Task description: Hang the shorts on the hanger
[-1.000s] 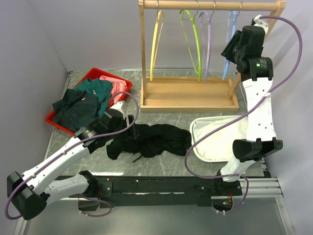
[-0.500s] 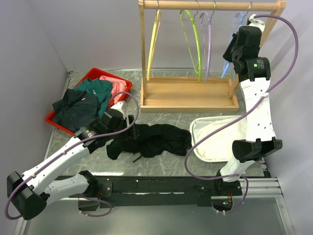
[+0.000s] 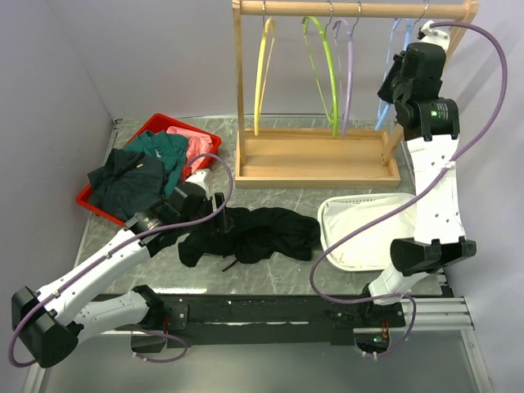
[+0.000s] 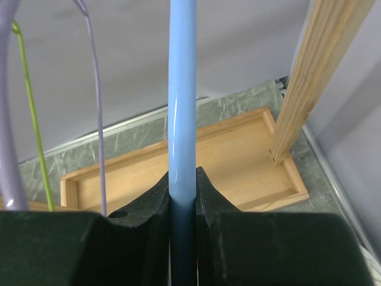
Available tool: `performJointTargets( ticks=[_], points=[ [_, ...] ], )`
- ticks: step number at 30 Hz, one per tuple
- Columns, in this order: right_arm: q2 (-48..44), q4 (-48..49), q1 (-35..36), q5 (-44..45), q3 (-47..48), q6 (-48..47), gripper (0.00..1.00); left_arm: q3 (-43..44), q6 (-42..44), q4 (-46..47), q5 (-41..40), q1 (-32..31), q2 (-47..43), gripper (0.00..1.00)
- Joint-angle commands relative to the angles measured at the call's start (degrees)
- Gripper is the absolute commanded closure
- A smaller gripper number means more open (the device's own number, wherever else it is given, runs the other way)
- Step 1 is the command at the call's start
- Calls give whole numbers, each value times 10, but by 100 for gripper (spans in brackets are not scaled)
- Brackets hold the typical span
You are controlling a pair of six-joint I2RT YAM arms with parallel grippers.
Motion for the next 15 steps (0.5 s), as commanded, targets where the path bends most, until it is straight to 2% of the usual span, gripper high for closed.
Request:
performJointTargets(
  ticks=[1, 5, 15],
  points=[
    [-65, 69, 4, 13, -11, -14, 100, -3, 0, 17, 9, 1, -7, 26],
    [-75, 63, 6, 9, -26, -10, 100, -2, 0, 17, 5, 1, -9, 26],
    [-187, 97, 7, -17, -178, 11, 100, -13, -12, 25, -10, 1, -11, 23]
  ],
)
